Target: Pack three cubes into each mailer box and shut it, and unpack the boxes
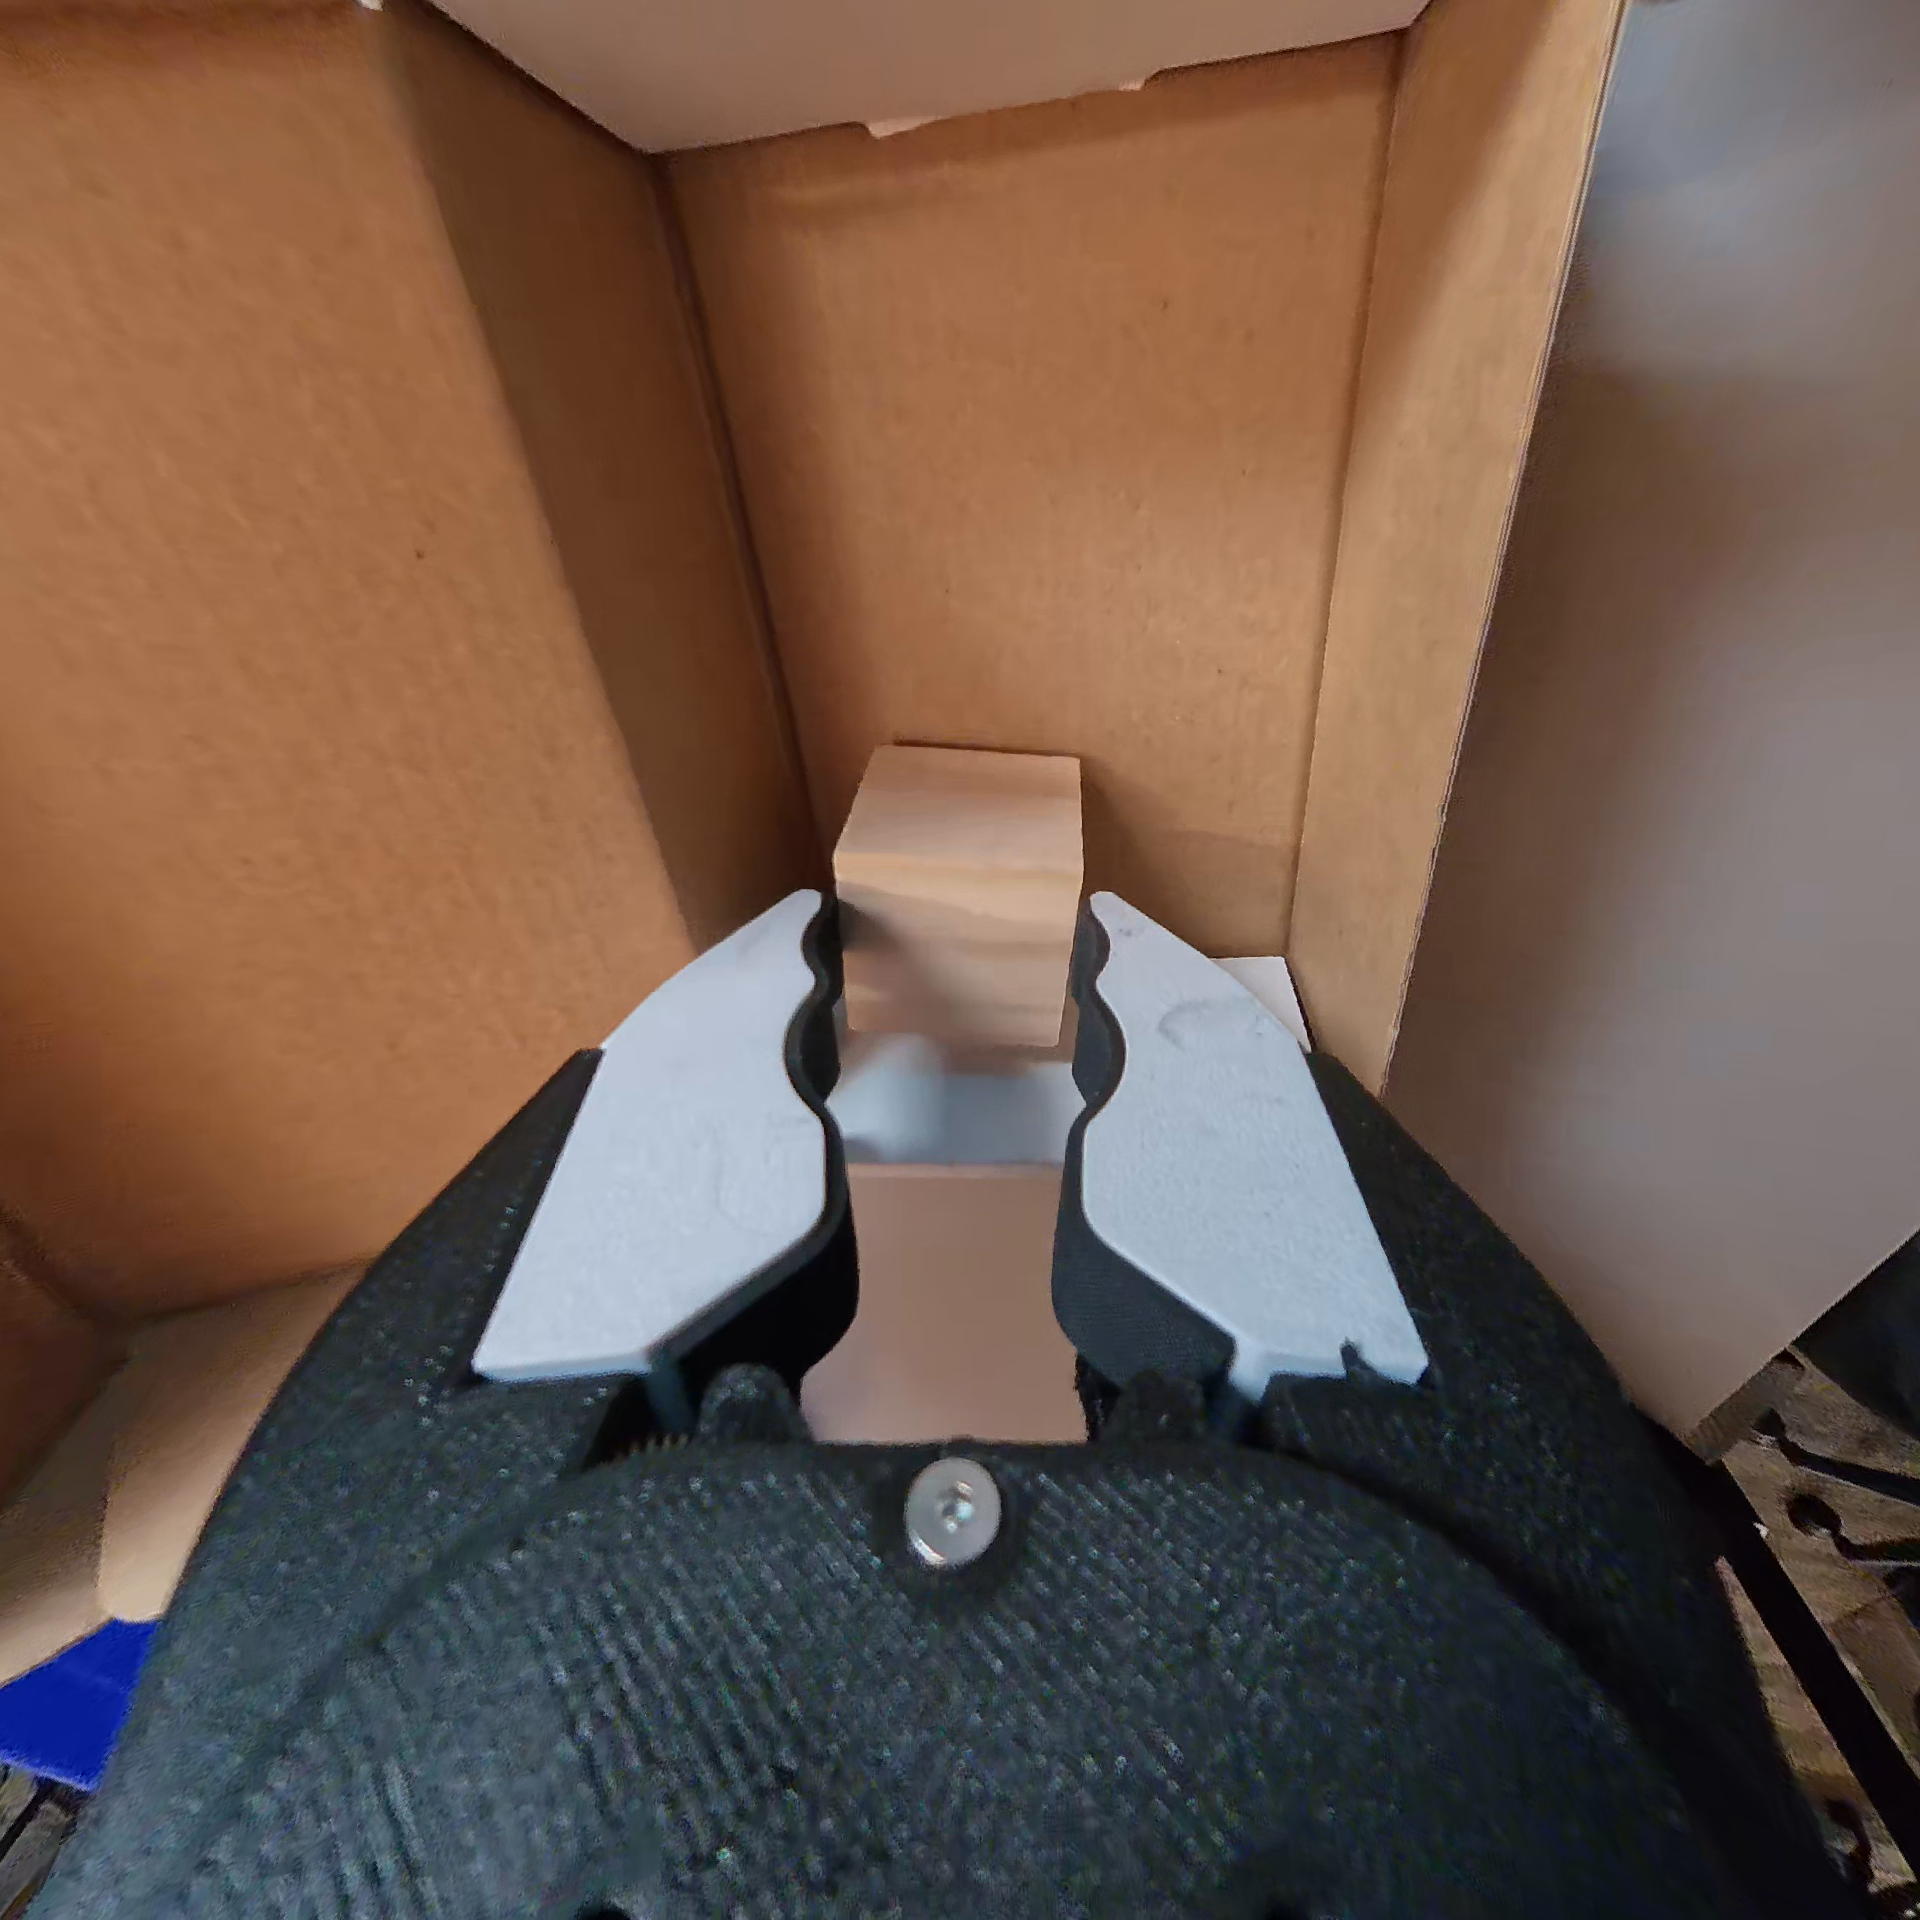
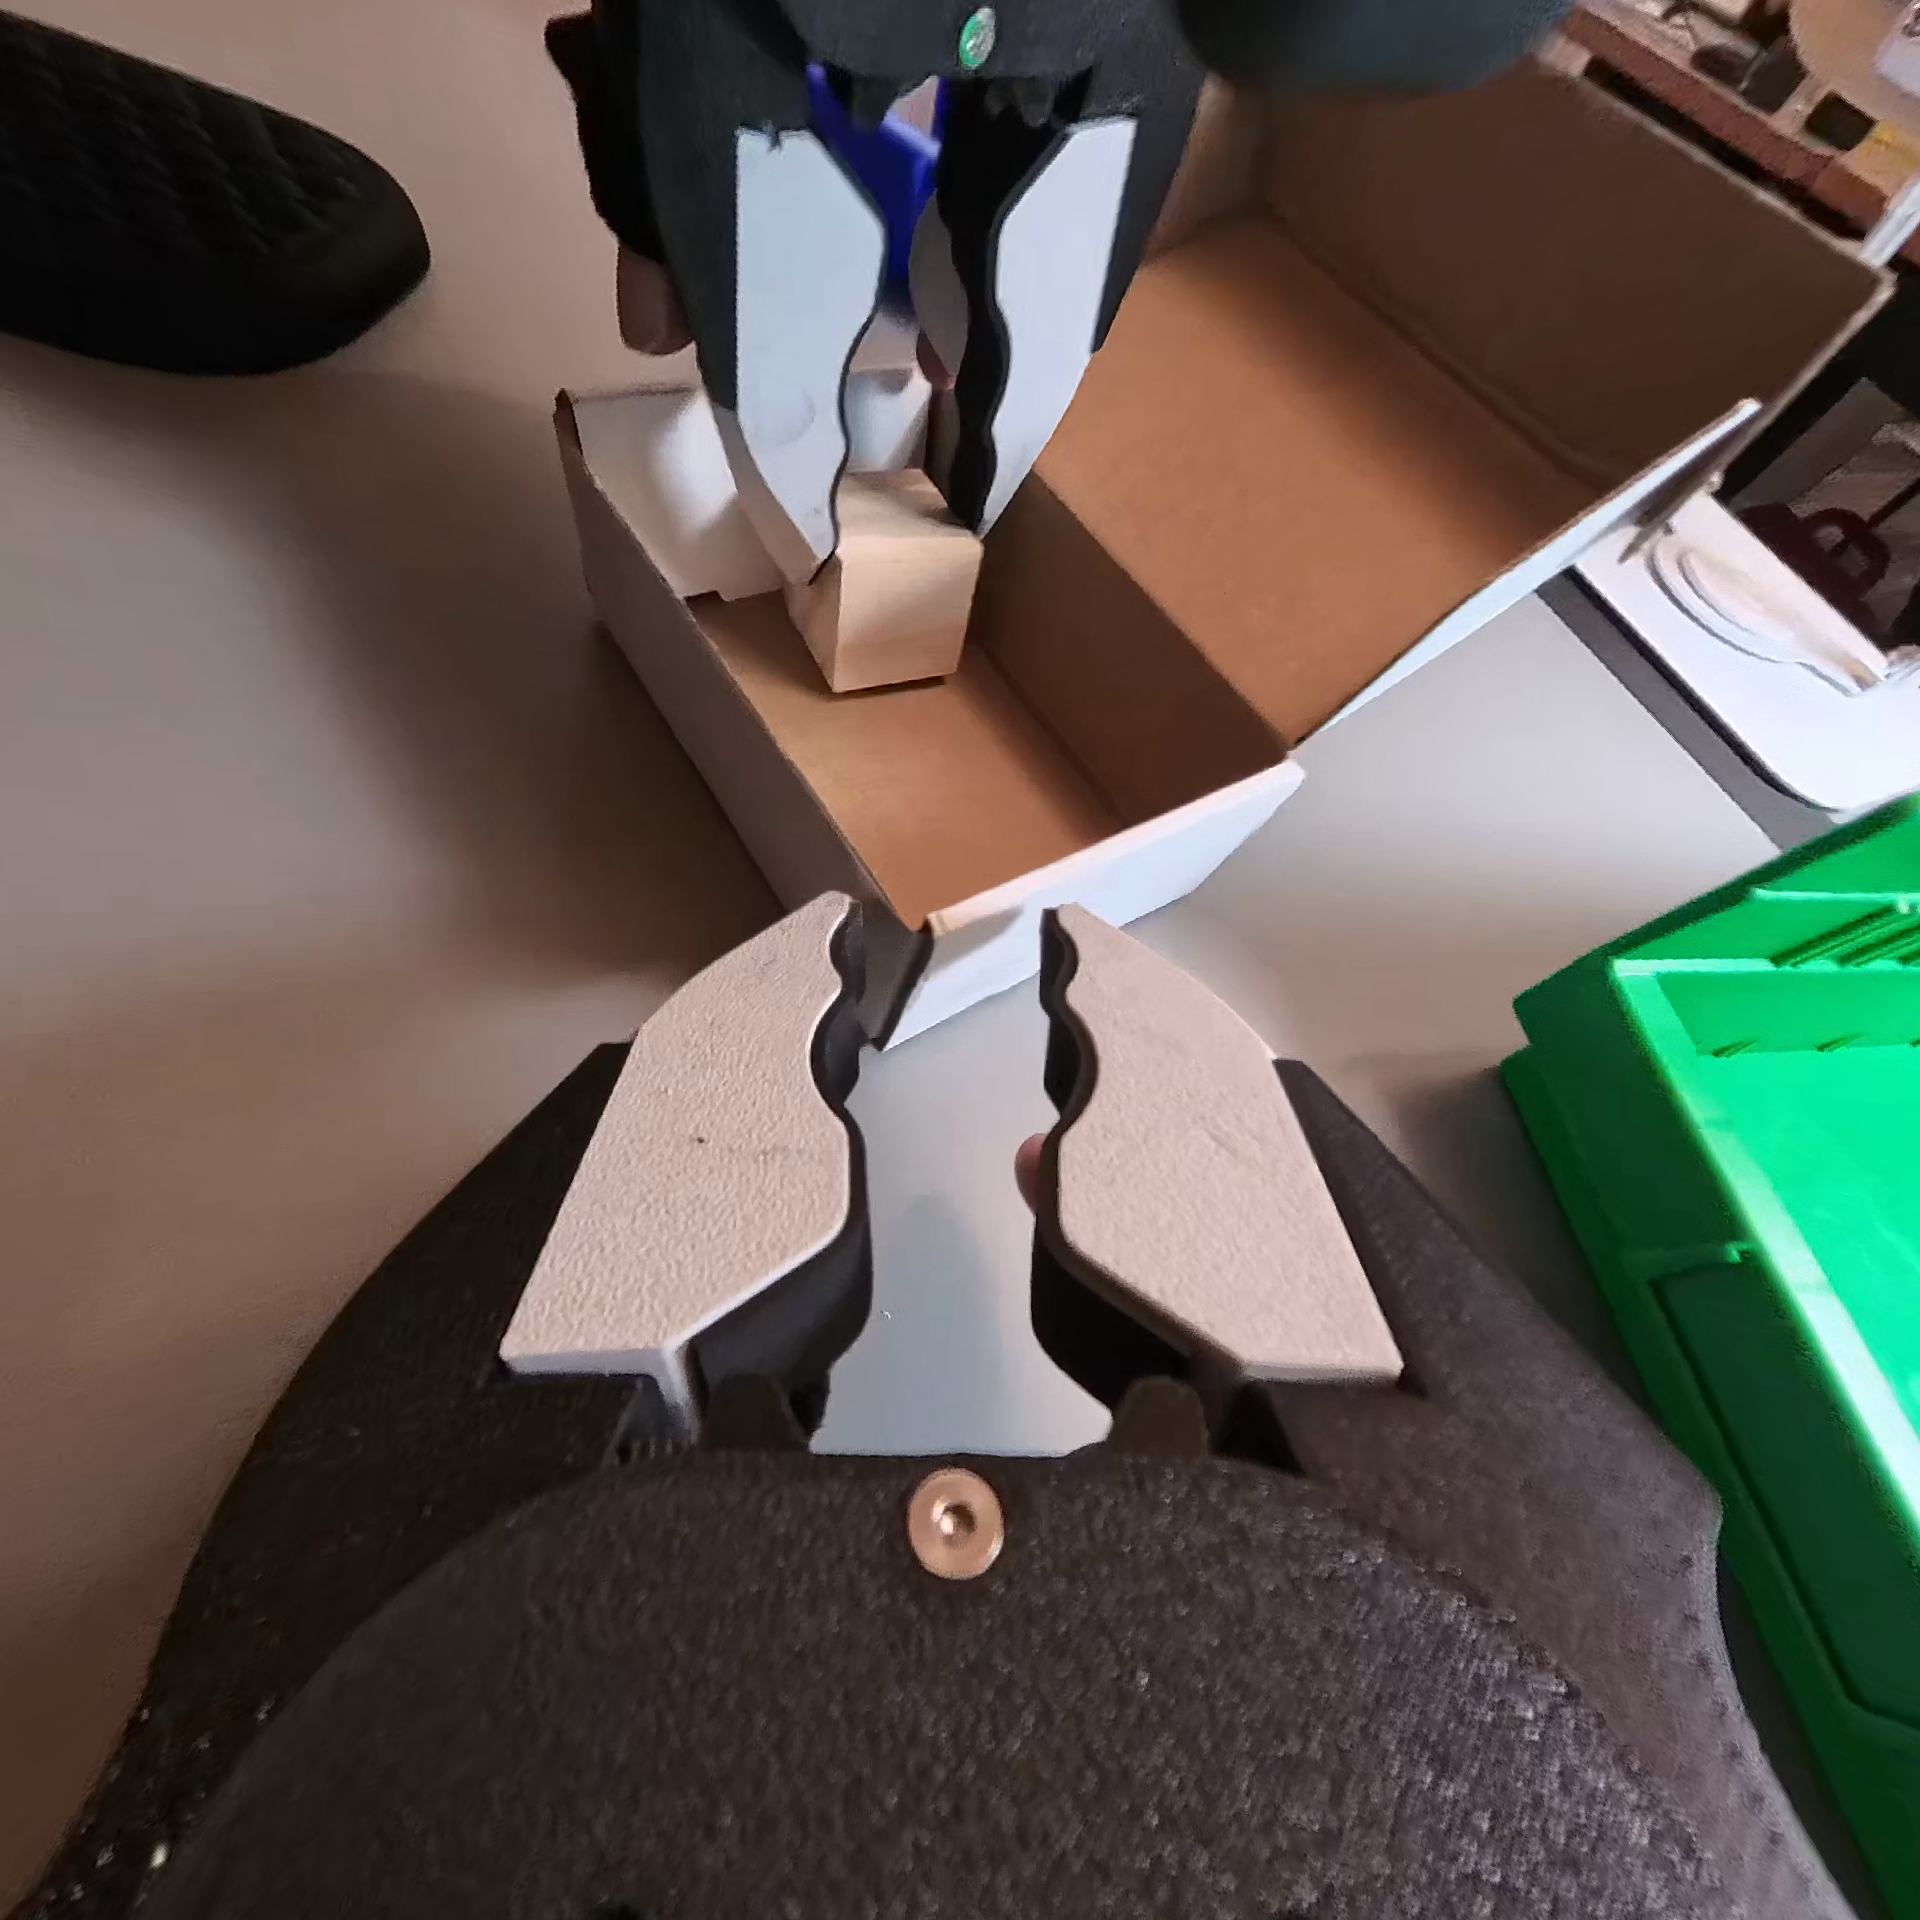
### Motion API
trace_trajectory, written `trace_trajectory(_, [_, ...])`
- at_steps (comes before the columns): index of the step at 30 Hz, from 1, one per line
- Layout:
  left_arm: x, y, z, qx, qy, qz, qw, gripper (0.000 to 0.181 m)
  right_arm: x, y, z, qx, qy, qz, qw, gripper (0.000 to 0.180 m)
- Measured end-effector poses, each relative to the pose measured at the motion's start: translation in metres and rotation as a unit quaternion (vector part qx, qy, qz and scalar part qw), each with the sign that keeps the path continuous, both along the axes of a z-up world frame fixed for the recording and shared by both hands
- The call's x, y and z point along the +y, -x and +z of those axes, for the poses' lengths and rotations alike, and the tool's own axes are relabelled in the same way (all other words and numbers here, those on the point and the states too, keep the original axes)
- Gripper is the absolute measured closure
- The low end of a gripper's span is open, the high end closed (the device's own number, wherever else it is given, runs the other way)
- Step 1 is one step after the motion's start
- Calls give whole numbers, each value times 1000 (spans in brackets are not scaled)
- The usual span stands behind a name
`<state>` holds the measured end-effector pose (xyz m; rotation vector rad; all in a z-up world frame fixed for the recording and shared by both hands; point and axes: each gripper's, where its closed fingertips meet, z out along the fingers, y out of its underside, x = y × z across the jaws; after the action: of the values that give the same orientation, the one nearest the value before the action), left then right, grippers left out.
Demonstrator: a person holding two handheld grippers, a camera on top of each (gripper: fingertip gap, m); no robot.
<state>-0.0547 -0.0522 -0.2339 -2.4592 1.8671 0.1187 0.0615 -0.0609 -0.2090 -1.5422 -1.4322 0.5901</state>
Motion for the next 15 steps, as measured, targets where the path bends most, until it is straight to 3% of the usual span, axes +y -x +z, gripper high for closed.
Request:
trace_trajectory(1, [0,0,0,0,0,1,1000,140,-2,1,-2,-8,-6,4,1000,149])
trace_trajectory(15, [-4,4,-2,19,9,15,1000,135,-11,4,-6,-29,-27,29,999,158])
